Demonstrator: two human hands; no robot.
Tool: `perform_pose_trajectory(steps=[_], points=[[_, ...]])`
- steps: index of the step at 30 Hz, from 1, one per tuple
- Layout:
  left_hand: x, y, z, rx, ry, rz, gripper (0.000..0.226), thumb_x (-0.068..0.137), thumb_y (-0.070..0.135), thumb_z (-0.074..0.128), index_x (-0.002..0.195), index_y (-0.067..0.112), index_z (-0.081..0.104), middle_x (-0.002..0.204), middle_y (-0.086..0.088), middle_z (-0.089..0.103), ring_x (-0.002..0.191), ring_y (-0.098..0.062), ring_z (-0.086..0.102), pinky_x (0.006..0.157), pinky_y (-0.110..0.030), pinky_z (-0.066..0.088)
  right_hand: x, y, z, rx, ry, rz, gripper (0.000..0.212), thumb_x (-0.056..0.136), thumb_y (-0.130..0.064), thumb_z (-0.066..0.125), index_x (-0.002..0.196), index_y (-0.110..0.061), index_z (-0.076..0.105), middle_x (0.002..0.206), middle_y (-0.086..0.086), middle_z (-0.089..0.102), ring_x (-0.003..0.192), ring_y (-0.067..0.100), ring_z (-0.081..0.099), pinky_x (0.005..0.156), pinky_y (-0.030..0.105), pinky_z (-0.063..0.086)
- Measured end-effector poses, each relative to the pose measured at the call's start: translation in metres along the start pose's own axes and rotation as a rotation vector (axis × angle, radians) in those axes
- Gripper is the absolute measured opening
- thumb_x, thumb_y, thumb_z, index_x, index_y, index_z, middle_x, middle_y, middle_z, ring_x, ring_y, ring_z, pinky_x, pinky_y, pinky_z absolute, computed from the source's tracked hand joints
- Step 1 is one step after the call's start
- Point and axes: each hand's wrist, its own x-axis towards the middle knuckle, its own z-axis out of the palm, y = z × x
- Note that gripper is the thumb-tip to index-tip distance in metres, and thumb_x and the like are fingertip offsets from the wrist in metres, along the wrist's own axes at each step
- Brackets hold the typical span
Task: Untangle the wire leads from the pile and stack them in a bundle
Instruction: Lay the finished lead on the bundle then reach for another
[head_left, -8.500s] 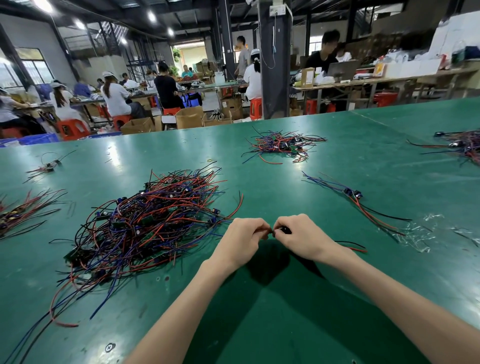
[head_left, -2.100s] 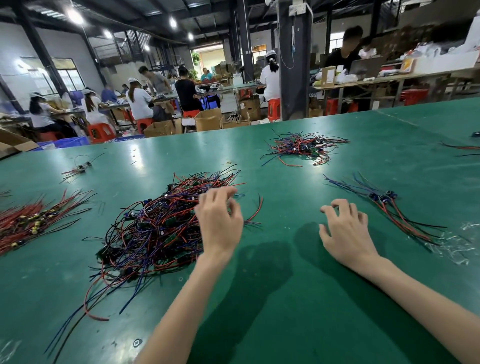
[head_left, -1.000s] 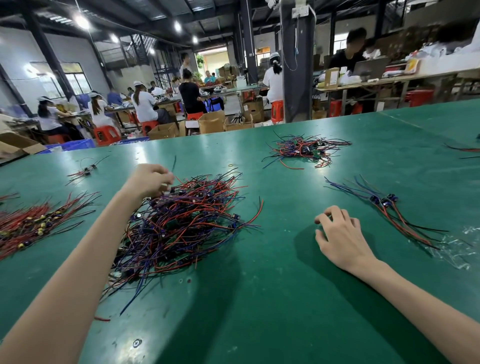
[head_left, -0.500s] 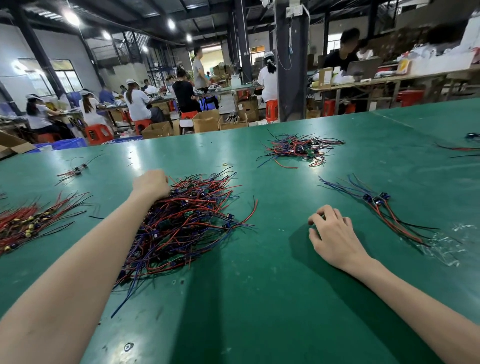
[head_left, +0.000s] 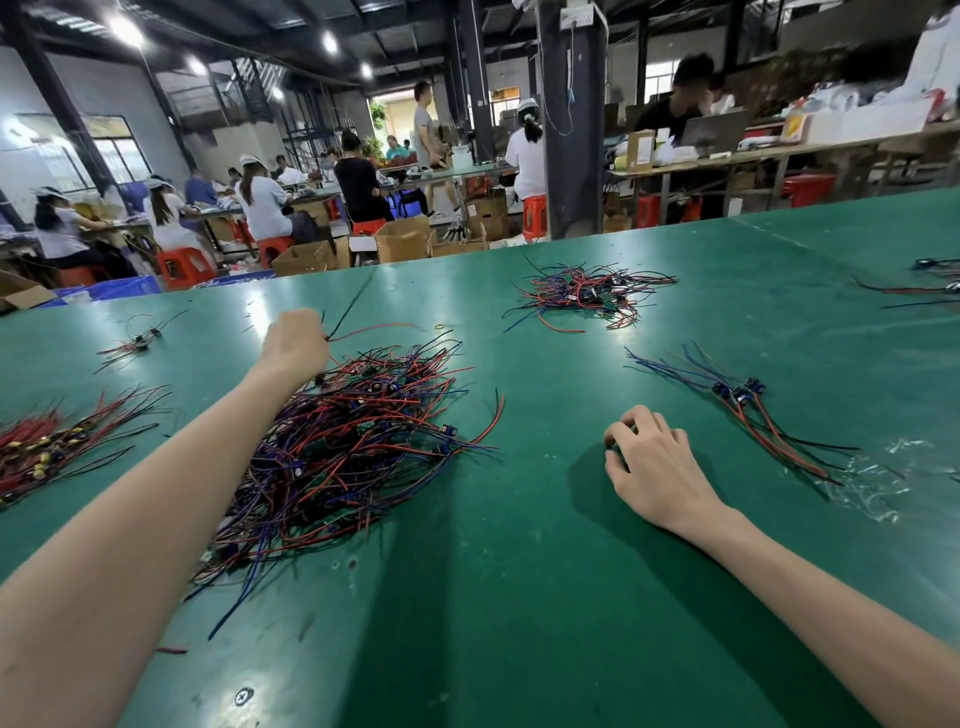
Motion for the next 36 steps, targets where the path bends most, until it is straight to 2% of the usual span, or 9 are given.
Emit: perform_pose_trajectory(steps=[3,6,10,13,18,23,29,32,36], points=[[0.001,0.000,-0.005,-0.063,0.087,0.002,0.020,0.090,-0.007,0.045,0.089,-0.011,0.064,0.096,-0.027,0.065,0.082,-0.037,0.057,0.068,-0.038,0.046,-0.001,0.000,-0.001,-0.001,0.002,-0.002,0.018,0.095,-0.024,0.045,0.104,-0.015,0.059,0.112,0.003,0.046,0.107,0.021,0.044,0.090,0.036,0.033],[0.003,-0.001,-0.009,-0.142,0.093,-0.015,0.029,0.088,-0.009,0.044,0.099,-0.005,0.070,0.106,-0.023,0.067,0.098,-0.038,0.061,0.087,-0.042,0.049,-0.002,-0.001,-0.001,-0.005,-0.001,-0.004,0.019,0.095,-0.025,0.045,0.104,-0.015,0.058,0.112,0.002,0.046,0.105,0.020,0.044,0.090,0.035,0.033],[-0.006,-0.002,0.000,-0.161,-0.280,-0.016,0.020,0.093,0.007,0.054,0.093,-0.006,0.069,0.107,-0.021,0.068,0.085,-0.034,0.062,0.080,-0.038,0.053,-0.003,-0.001,-0.001,-0.006,-0.006,-0.003,0.019,0.096,-0.025,0.044,0.104,-0.016,0.058,0.112,0.002,0.046,0.105,0.020,0.044,0.091,0.036,0.033],[-0.014,-0.004,0.014,-0.139,-0.391,0.042,0.027,0.093,0.022,0.060,0.106,0.001,0.071,0.117,-0.013,0.066,0.106,-0.031,0.060,0.094,-0.036,0.048,-0.003,-0.002,-0.001,-0.002,-0.009,-0.002,0.019,0.096,-0.025,0.044,0.105,-0.016,0.058,0.112,0.002,0.046,0.105,0.020,0.044,0.092,0.035,0.033],[-0.019,0.003,0.025,-0.098,-0.119,0.112,0.019,0.090,0.020,0.061,0.104,0.007,0.064,0.114,-0.018,0.059,0.102,-0.034,0.056,0.090,-0.040,0.047,-0.002,-0.002,-0.001,0.001,-0.005,-0.002,0.019,0.095,-0.024,0.044,0.106,-0.015,0.058,0.112,0.003,0.046,0.105,0.021,0.044,0.092,0.036,0.032],[-0.024,0.022,0.036,0.071,-0.116,0.415,0.028,0.088,0.028,0.064,0.115,0.020,0.061,0.115,-0.007,0.056,0.114,-0.028,0.049,0.097,-0.041,0.036,-0.002,-0.001,0.000,-0.009,0.004,0.006,0.019,0.095,-0.025,0.045,0.105,-0.016,0.058,0.113,0.002,0.046,0.107,0.021,0.044,0.090,0.035,0.032],[-0.028,0.031,0.048,0.473,-0.100,0.428,0.022,0.090,0.022,0.058,0.111,0.020,0.066,0.118,-0.003,0.056,0.115,-0.022,0.047,0.095,-0.039,0.034,-0.002,0.000,0.001,0.000,0.007,-0.001,0.020,0.095,-0.025,0.045,0.107,-0.015,0.058,0.113,0.003,0.047,0.107,0.021,0.044,0.090,0.035,0.031],[-0.026,0.037,0.046,0.410,-0.049,0.408,0.021,0.091,0.027,0.060,0.108,0.017,0.067,0.112,-0.004,0.058,0.110,-0.024,0.049,0.095,-0.039,0.035,-0.001,0.000,0.001,0.008,0.012,-0.002,0.020,0.095,-0.024,0.045,0.105,-0.015,0.059,0.112,0.003,0.047,0.106,0.021,0.044,0.090,0.035,0.032],[-0.026,0.057,0.023,0.088,0.187,0.402,0.024,0.096,0.023,0.053,0.110,0.007,0.065,0.107,-0.013,0.059,0.103,-0.030,0.052,0.091,-0.042,0.037,0.000,-0.001,0.002,0.018,0.017,-0.008,0.018,0.094,-0.023,0.046,0.104,-0.015,0.059,0.110,0.002,0.048,0.105,0.020,0.045,0.089,0.035,0.032]])
